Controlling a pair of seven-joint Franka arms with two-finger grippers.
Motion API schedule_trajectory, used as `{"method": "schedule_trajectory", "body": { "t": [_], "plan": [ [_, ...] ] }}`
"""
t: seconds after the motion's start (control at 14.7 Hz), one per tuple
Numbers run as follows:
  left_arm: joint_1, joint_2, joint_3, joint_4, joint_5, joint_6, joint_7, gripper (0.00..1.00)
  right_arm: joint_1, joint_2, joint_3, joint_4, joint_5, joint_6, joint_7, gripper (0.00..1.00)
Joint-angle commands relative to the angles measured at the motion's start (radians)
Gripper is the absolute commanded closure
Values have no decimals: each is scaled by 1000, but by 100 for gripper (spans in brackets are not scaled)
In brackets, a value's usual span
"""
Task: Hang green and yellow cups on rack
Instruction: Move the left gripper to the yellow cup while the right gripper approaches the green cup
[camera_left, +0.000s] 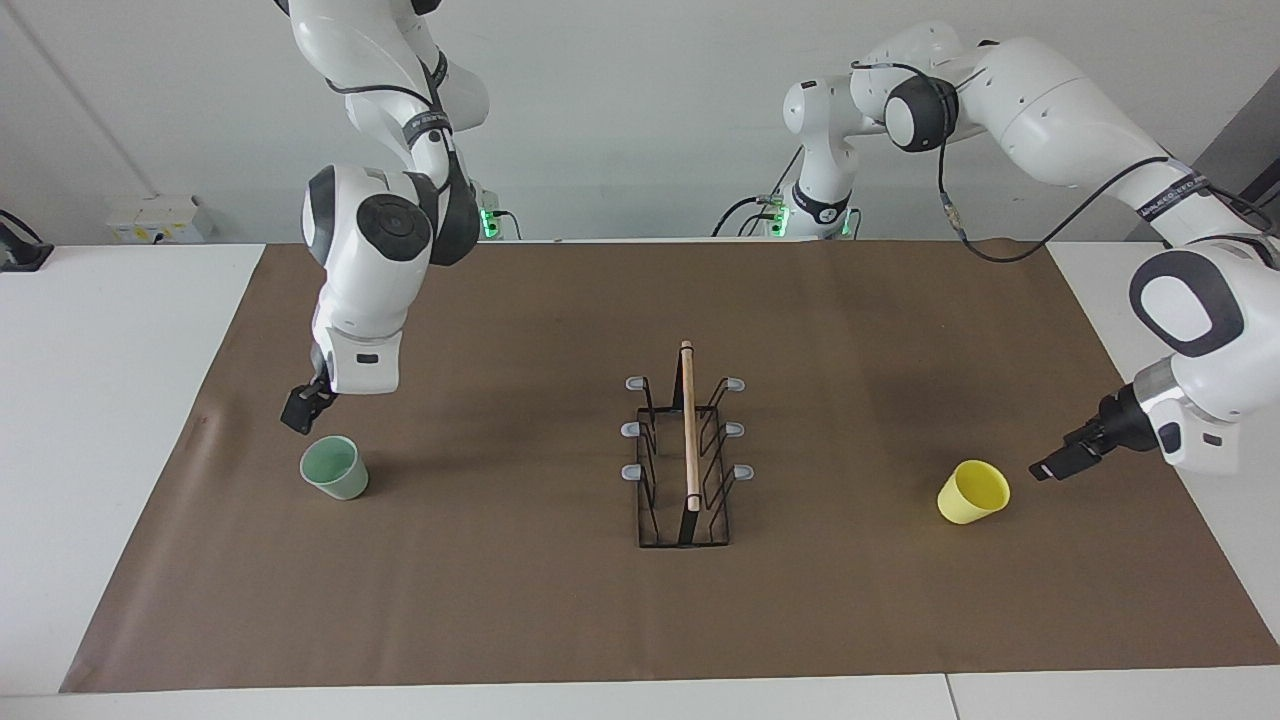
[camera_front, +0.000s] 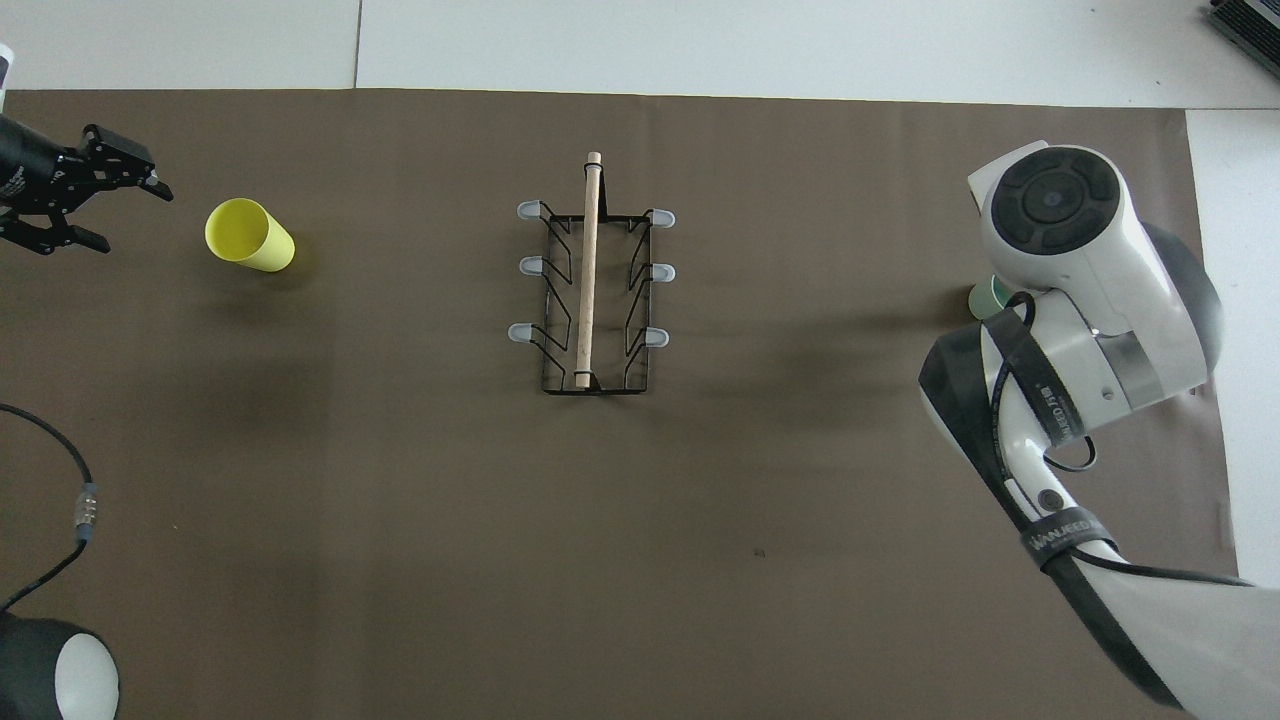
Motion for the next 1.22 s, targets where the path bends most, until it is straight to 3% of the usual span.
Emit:
{"method": "schedule_trajectory", "body": {
  "t": [0.0, 0.27, 0.61, 0.75, 0.88, 1.16],
  "plan": [
    [42, -56, 15, -114, -152, 64, -203, 2, 26, -11, -2, -81, -84, 73, -29, 0],
    [65, -253, 18, -595, -440, 360, -446, 0, 34, 14, 0, -131, -187, 200, -63, 0],
    [147, -406, 16, -953, -739, 408, -472, 0, 83, 99, -2, -123, -244, 260, -60, 0],
    [122, -429, 16, -1031, -821, 452, -468, 0, 80, 117, -2, -131, -248, 280, -63, 0],
    [38, -416, 16, -1027, -821, 516, -465, 0, 75, 133, -2, -138, -294, 285, -72, 0],
    [-24, -417, 13, -1067, -832, 595, -463, 0, 86, 156, -2, -140, -337, 257, -96, 0]
  ]
}}
